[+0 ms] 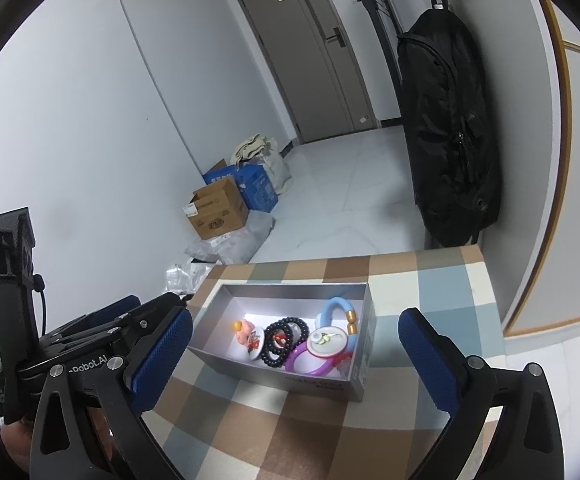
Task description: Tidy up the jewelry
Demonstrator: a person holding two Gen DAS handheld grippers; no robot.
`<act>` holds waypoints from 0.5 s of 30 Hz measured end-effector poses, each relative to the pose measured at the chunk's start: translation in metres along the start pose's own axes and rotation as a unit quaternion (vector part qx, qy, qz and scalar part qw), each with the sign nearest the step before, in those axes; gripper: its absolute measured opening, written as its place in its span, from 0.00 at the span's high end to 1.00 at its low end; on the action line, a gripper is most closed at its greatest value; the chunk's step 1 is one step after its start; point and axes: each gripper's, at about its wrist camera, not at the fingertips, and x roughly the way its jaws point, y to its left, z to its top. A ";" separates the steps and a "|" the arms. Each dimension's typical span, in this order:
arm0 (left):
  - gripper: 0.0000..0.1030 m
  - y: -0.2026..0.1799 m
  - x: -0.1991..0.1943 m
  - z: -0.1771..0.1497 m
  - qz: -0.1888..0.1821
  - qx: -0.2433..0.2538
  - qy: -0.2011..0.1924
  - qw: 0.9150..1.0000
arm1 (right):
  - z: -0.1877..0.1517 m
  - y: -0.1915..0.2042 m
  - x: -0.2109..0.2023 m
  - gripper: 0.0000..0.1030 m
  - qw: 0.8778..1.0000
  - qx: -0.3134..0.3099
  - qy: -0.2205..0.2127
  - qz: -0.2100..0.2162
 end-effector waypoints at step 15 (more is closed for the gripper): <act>0.21 -0.001 -0.002 0.000 0.012 0.002 -0.006 1.000 | -0.002 0.001 0.004 0.00 1.000 0.001 0.007 0.004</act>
